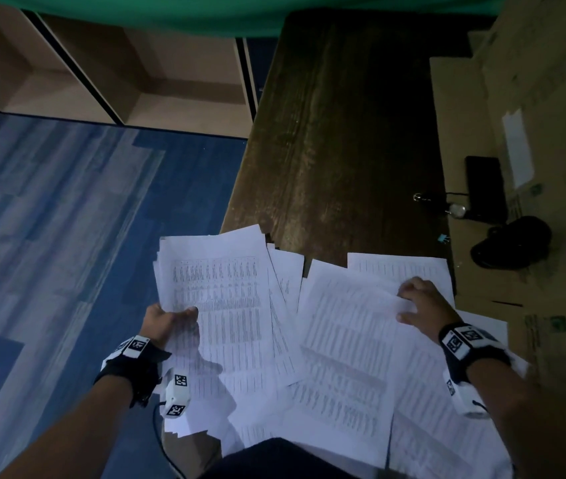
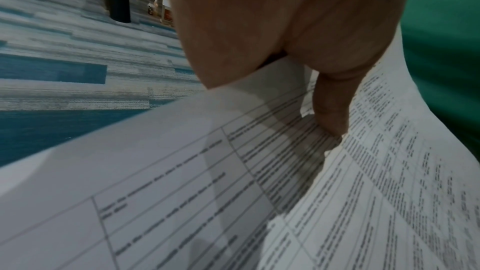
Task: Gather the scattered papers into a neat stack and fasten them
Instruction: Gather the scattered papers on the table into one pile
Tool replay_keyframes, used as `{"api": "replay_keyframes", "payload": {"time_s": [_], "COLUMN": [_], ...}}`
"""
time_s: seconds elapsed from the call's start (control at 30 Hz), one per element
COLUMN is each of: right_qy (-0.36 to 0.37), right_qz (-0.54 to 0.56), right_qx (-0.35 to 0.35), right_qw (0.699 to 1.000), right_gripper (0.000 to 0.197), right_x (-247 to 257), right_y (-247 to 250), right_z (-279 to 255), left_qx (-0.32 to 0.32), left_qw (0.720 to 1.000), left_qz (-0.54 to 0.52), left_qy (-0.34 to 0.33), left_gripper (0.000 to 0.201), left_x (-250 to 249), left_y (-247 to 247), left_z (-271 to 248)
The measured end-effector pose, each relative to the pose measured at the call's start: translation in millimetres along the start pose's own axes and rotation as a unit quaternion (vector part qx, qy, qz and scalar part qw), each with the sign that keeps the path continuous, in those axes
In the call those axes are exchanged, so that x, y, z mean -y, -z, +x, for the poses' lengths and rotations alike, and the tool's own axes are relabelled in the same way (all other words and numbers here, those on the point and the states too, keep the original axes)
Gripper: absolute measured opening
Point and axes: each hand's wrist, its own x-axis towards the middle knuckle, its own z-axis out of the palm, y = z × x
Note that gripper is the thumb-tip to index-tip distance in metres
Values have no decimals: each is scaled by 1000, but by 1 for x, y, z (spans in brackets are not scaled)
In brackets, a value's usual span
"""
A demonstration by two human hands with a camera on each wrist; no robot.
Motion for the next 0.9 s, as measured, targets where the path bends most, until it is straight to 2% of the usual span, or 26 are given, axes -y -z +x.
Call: {"api": "replay_keyframes", "payload": {"time_s": [0.13, 0.33, 0.43, 0.53, 0.57, 0.6, 0.67, 0.7, 0.73, 0.77, 0.83, 0.9], "right_qy": [-6, -51, -55, -68, -73, -81, -111, -122, -134, -154, -180, -174], "right_qz": [-55, -108, -54, 117, 196, 297, 528, 586, 579, 542, 462, 415], "right_qx": [-48, -21, -22, -20, -29, -51, -89, -78, -38, 19, 105, 118], "right_qw": [997, 993, 997, 991, 978, 950, 837, 798, 803, 826, 862, 885], "right_gripper": [53, 57, 48, 45, 47, 50, 58, 61, 66, 76, 106, 118], "right_x": [26, 48, 52, 50, 50, 47, 43, 37, 32, 28, 11, -6], "right_y": [-6, 5, 10, 24, 33, 38, 44, 40, 32, 23, -6, -33], "right_z": [2, 8, 6, 4, 2, 1, -9, -11, -15, -21, -25, -25], "left_qx": [15, 17, 31, 57, 59, 58, 56, 54, 54, 57, 59, 56], "left_qw": [1000, 1000, 999, 998, 998, 998, 998, 998, 998, 998, 998, 998], "left_qz": [-10, -2, -2, -13, -7, 2, 9, 4, -2, -8, -7, 25], "left_qy": [-2, 6, 22, 32, 32, 32, 29, 30, 33, 37, 37, 23], "left_gripper": [18, 13, 16, 14, 13, 13, 11, 10, 9, 9, 9, 9], "left_x": [1, 3, 3, 4, 4, 5, 5, 4, 4, 2, 1, 3], "left_y": [-3, -4, -6, -8, -9, -9, -13, -16, -19, -22, -28, -30], "left_z": [-3, -5, -7, -7, -8, -6, -7, -7, -8, -11, -15, -16]}}
